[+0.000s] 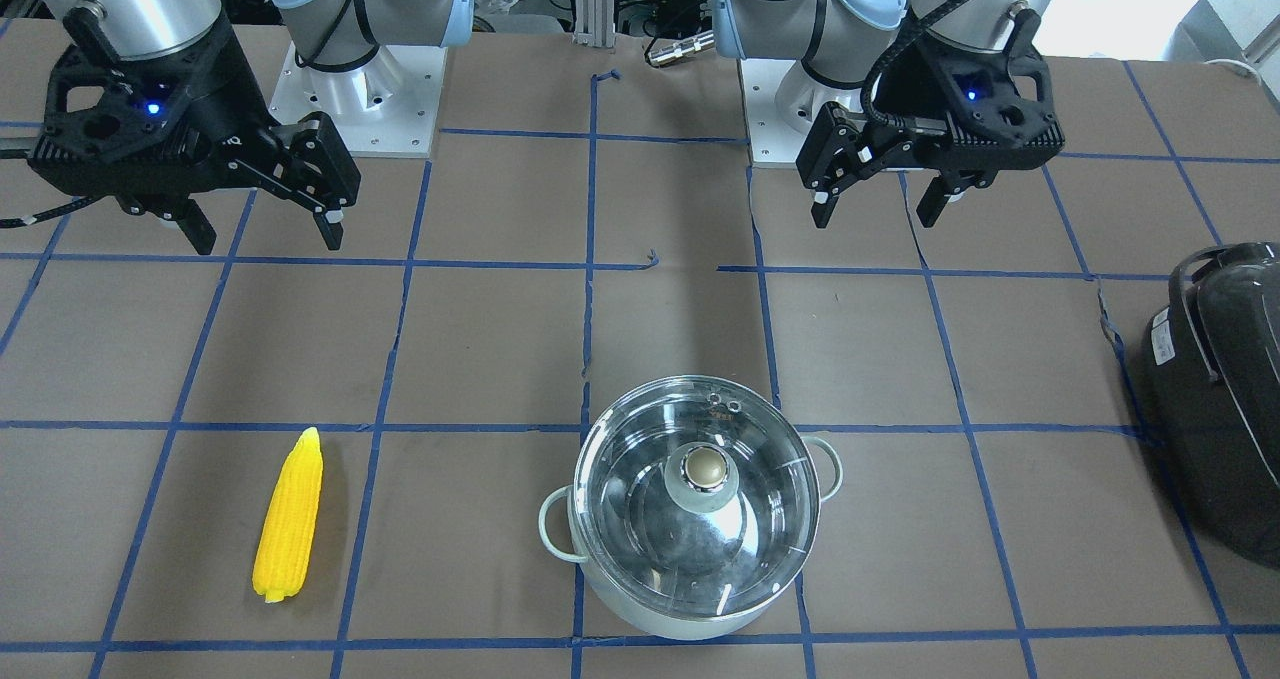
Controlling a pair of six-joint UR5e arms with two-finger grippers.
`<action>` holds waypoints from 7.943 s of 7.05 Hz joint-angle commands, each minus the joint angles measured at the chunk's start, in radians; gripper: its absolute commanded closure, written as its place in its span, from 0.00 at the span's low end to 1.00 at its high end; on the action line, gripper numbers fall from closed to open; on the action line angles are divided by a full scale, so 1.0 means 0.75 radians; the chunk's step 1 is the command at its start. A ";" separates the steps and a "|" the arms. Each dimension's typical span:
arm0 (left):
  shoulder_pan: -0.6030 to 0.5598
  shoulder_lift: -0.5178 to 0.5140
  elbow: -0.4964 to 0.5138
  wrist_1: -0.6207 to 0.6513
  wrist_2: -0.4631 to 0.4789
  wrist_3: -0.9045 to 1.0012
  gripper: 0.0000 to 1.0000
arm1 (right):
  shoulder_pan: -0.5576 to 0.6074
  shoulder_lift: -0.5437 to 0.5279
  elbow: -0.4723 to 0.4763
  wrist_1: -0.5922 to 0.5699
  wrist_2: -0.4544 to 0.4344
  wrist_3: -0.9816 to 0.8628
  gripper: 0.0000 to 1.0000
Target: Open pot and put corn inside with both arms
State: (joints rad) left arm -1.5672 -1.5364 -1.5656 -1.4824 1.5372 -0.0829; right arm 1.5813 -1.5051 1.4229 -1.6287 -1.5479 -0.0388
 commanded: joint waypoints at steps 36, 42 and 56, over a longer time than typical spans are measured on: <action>0.026 -0.208 0.007 0.100 0.073 0.006 0.00 | -0.131 0.440 -0.001 -0.391 -0.057 -0.124 0.00; -0.184 -0.716 0.443 0.193 0.026 -0.286 0.00 | -0.175 0.630 0.234 -0.851 -0.045 -0.126 0.00; -0.256 -0.739 0.422 0.189 0.063 -0.268 1.00 | -0.188 0.720 0.228 -0.892 -0.004 -0.159 0.36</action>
State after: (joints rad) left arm -1.7597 -2.0947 -1.2583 -1.3414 1.5720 -0.2849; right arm 1.4404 -0.9591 1.5975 -2.2991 -1.5503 -0.1641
